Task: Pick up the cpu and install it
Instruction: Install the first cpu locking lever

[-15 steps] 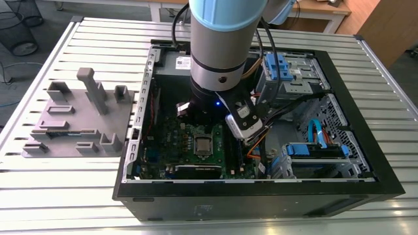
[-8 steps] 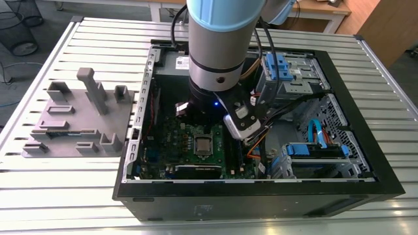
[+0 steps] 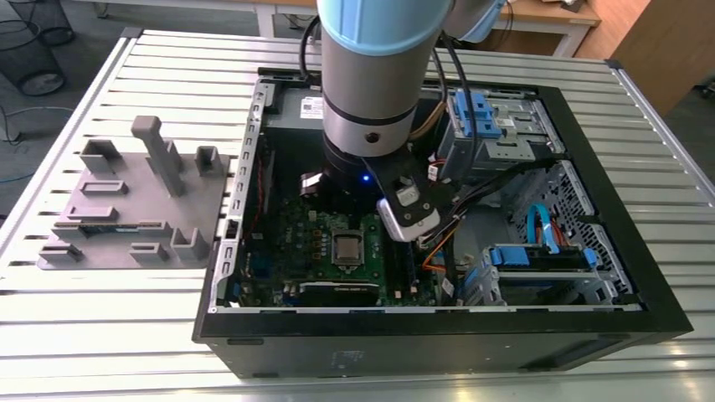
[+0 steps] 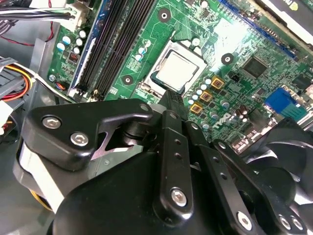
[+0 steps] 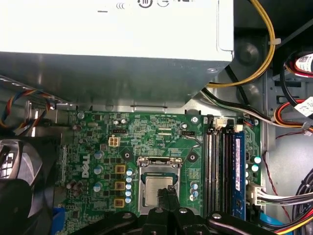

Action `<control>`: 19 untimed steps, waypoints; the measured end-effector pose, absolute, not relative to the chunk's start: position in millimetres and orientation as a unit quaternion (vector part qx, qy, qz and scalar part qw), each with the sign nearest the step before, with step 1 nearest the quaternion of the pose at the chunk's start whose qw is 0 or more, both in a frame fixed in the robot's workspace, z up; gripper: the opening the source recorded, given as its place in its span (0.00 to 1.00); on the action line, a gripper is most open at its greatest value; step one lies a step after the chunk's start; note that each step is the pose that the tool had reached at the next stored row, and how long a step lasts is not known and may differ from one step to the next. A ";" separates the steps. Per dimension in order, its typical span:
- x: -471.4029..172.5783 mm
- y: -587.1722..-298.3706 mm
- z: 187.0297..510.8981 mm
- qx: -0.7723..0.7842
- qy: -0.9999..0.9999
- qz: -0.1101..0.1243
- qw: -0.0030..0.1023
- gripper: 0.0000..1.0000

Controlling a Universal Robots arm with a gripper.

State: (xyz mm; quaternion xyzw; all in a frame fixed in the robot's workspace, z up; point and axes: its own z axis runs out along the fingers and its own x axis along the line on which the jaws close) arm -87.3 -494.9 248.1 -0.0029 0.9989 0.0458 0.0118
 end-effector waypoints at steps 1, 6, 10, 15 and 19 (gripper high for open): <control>-87.4 -494.8 248.1 -0.003 0.999 0.046 0.012 0.11; -88.4 -493.2 248.1 -0.002 0.999 0.046 0.012 0.11; -89.0 -490.9 247.9 -0.001 0.999 0.046 0.012 0.11; -89.0 -487.8 247.6 -0.001 0.999 0.046 0.012 0.11; -89.6 -487.3 247.2 -0.001 0.999 0.046 0.012 0.11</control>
